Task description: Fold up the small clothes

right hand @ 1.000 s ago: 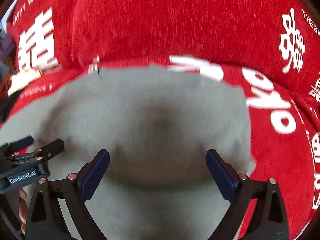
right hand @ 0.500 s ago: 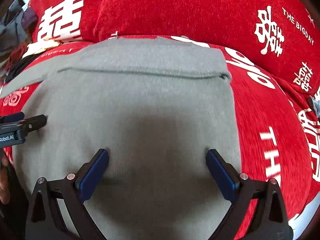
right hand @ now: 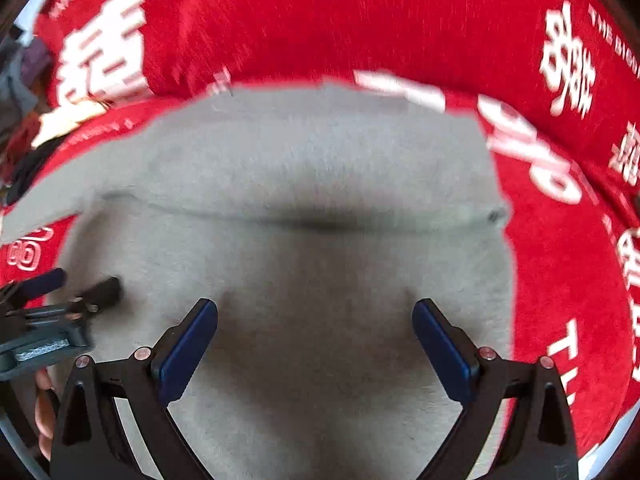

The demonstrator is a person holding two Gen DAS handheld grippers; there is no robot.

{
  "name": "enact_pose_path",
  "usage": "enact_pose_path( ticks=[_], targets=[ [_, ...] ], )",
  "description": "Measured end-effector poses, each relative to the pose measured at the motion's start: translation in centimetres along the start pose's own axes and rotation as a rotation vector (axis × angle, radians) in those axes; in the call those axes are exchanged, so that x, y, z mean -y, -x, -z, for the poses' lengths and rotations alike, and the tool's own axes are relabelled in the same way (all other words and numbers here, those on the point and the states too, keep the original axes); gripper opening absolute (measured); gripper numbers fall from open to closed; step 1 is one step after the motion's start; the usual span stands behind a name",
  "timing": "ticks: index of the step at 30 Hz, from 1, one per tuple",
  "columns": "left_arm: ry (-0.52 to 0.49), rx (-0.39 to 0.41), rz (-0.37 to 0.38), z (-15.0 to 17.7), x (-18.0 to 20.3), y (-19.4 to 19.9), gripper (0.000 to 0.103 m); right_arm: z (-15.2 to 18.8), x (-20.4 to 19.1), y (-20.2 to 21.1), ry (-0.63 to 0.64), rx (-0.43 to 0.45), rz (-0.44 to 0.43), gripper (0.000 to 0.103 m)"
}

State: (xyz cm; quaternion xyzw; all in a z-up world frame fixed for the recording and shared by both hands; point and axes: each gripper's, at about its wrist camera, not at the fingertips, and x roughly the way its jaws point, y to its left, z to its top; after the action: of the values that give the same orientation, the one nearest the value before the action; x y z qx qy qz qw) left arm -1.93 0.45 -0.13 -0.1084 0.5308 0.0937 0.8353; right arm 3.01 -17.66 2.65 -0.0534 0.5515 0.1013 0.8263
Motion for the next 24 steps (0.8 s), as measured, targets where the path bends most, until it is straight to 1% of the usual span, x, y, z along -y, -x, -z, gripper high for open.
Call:
enact_pose_path(
  ticks=[2, 3, 5, 7, 8, 9, 11, 13, 15, 16, 18, 19, 20, 21, 24],
  targets=[
    [-0.008, 0.006, 0.011, 0.8, -0.4, 0.4, 0.103, 1.0, -0.4, 0.4, 0.033, 0.052, 0.025, 0.100],
    [-0.023, 0.010, 0.013, 1.3, -0.6, 0.7, 0.103, 1.7, -0.6, 0.5, 0.048, 0.051, 0.030, 0.101],
    [-0.056, 0.008, 0.027, 2.7, -1.2, 1.3, 0.103, 3.4, -0.6, 1.3, 0.043, 0.079, 0.028, 0.101],
    [-0.073, -0.017, 0.049, 3.7, -2.4, 2.1, 0.103, 5.2, -0.7, 2.1, 0.052, 0.097, 0.029, 0.101],
    [-0.067, -0.030, 0.055, 3.8, -3.2, 2.4, 0.103, 5.5, -0.7, 2.3, 0.062, 0.095, 0.031, 0.101],
    [-0.034, -0.022, 0.048, 3.8, -5.1, 3.1, 0.103, 5.8, -0.7, 2.6, 0.070, 0.088, 0.030, 0.101],
    [0.046, 0.024, 0.018, 3.2, -8.4, 4.0, 0.103, 5.8, -0.2, 3.0, 0.050, 0.062, 0.011, 0.102],
    [0.172, 0.053, -0.044, 2.2, -13.6, 4.5, 0.103, 5.1, 0.2, 3.1, 0.020, 0.059, 0.000, 0.102],
    [0.319, 0.038, -0.092, 1.5, -19.0, 4.1, 0.103, 3.8, 0.3, 3.2, -0.002, 0.065, -0.002, 0.102],
    [0.411, 0.020, -0.100, 1.3, -22.1, 3.6, 0.103, 3.1, 0.2, 3.3, -0.002, 0.072, 0.003, 0.102],
    [0.542, 0.013, -0.104, 1.3, -26.3, 2.9, 0.103, 1.9, -0.1, 3.6, 0.004, 0.089, 0.014, 0.102],
    [0.583, 0.018, -0.108, 1.3, -27.8, 2.6, 0.103, 1.2, -0.3, 3.7, 0.008, 0.100, 0.019, 0.102],
    [0.597, 0.038, -0.117, 1.1, -28.8, 2.6, 0.103, 0.5, -0.6, 3.9, 0.015, 0.109, 0.023, 0.102],
    [0.593, 0.059, -0.130, 0.5, -29.3, 2.7, 0.103, -0.1, -0.9, 4.0, 0.022, 0.116, 0.025, 0.102],
    [0.595, 0.083, -0.113, -2.2, -31.0, 2.1, 0.103, -1.9, -2.3, 4.0, 0.050, 0.134, 0.032, 0.102]
  ],
)
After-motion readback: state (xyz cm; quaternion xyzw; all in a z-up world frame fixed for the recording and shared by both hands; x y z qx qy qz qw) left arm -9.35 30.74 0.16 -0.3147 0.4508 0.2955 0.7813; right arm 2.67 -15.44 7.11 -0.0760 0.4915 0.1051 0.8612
